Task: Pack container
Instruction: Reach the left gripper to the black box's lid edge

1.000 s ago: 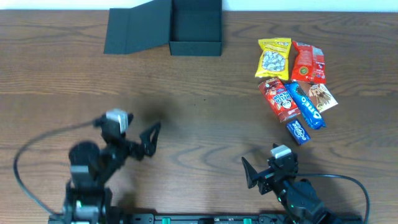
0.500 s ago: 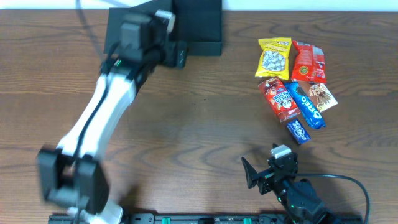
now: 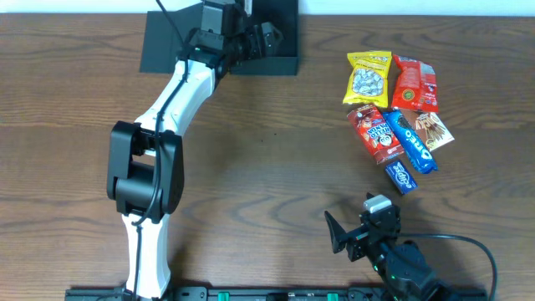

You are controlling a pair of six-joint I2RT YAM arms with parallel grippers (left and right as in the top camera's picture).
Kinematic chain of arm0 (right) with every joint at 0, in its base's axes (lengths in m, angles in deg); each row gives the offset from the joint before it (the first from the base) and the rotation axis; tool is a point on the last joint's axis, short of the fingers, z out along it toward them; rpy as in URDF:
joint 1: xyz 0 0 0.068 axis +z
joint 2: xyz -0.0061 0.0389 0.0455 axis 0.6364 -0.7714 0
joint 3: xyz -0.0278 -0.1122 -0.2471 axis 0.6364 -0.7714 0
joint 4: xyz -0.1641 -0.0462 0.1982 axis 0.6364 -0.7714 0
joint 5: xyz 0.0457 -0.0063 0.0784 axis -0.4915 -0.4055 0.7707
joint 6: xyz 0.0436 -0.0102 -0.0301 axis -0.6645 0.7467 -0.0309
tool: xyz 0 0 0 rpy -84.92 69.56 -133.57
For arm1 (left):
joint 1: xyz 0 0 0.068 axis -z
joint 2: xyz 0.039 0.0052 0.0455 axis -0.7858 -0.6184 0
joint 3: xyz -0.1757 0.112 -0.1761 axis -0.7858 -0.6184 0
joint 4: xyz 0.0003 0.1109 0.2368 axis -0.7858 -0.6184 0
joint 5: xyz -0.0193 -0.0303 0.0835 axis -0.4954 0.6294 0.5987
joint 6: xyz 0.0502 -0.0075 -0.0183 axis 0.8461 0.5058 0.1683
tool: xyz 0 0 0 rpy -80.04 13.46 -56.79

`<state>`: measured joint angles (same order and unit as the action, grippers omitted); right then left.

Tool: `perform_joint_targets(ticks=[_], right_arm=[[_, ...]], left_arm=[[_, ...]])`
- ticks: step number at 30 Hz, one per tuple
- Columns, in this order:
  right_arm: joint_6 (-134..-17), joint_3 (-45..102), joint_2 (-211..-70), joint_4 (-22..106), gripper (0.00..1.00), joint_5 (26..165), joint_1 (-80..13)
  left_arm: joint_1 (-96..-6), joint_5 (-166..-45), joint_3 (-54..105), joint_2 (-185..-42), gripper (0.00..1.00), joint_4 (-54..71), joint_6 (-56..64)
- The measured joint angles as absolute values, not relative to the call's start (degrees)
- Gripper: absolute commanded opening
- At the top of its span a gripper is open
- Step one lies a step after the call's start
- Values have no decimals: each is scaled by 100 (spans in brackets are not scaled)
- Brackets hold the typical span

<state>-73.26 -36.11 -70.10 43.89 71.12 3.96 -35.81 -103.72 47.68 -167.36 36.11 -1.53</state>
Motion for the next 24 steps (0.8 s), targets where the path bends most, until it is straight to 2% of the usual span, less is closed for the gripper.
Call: perform_joint_targets(ticks=[2,5,8,9,13,17,24], right_arm=[[-7326,-3611,-7010,4389,99,7114,396],[-7326,-3611,-7008,4389,99,7112,396],[-7326,-3611,-7008,4389,99,7112,396],[-7326,-3611,-7008,4389,99,7114,396],[-7326,-3611,-7008,4389,99,7112,396],[-7326,-3611,-7010,4389,99,7114,396],[-7326,-3611,-7010,4389,99,7112,396]], left_arm=[[-3561,-10370,4781,-16736,98,3569,-490],[-3555,-10221,4809,-16736,96,3126,-1161],[-3548,-9974,4823,-16736,100,2586,-1718],[-3542,-9867,4823,-16736,94,2420,-1922],[-3507,-9353,4823,-16736,90,2092,-2632],[-3487,-8910,4823,-16736,80,1954,-3165],[-3507,-8453,4823,-16736,76,1928,-3622]])
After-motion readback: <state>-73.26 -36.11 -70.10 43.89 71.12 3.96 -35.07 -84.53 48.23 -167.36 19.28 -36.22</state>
